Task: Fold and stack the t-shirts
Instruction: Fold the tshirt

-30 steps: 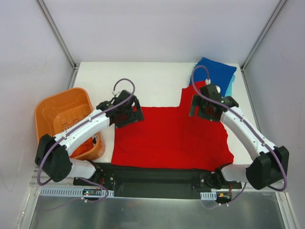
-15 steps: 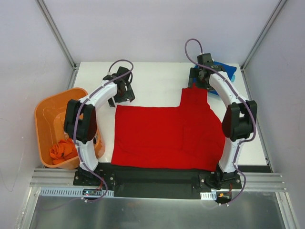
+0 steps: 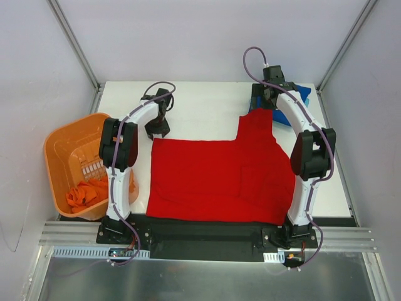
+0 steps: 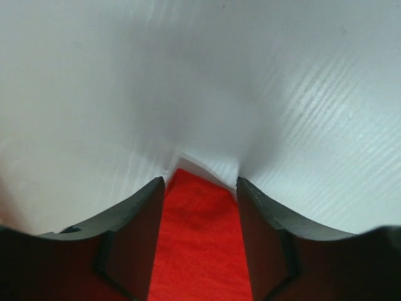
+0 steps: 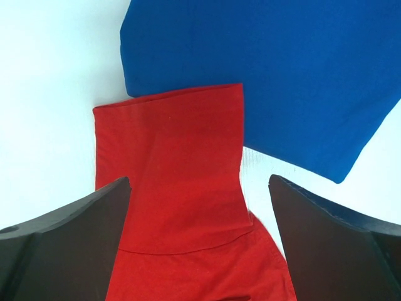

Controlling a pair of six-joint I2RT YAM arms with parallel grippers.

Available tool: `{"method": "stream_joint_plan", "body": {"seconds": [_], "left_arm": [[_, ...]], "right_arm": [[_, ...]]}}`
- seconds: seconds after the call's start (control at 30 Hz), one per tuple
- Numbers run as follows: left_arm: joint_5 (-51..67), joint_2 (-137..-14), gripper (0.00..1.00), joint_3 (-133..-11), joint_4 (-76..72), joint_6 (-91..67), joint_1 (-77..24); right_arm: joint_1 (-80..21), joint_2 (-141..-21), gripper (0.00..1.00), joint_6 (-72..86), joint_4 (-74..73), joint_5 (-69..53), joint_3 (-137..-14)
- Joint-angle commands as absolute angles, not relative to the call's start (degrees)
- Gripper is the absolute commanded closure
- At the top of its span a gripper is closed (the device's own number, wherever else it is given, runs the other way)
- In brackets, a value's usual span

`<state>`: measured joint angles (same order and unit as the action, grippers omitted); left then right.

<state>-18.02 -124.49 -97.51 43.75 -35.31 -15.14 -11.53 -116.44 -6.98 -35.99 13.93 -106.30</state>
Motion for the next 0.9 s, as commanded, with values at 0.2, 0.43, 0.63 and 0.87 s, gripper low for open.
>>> {"method": "stream_joint_plan", "body": {"seconds": [0.2,0.43,0.63,0.87], "left_arm": [[-16.44,-124.63,0.73,-94.49,46.23,-37.79,-14.15],[-13.97,-123.67,1.00,-93.87,46.06,-37.53,-14.24],[-14.15,-118.58,1.00,-92.20,43.87,-36.30,-14.33],[-14.33,-113.38,1.00,-88.16,40.96,-36.47,-14.59]], "right_arm": [[-10.81,-115.05,0.03,-8.88,-33.66,15.12,-107.14],[-10.11,-118.03,0.03,-8.61,-34.98,12.05,-109.42],[-8.18,-121.46,0.01,-7.74,-34.98,8.37,-112.49],[-5.54,-126.38,0.18,-6.33,-34.89,0.61,-116.54]]}}
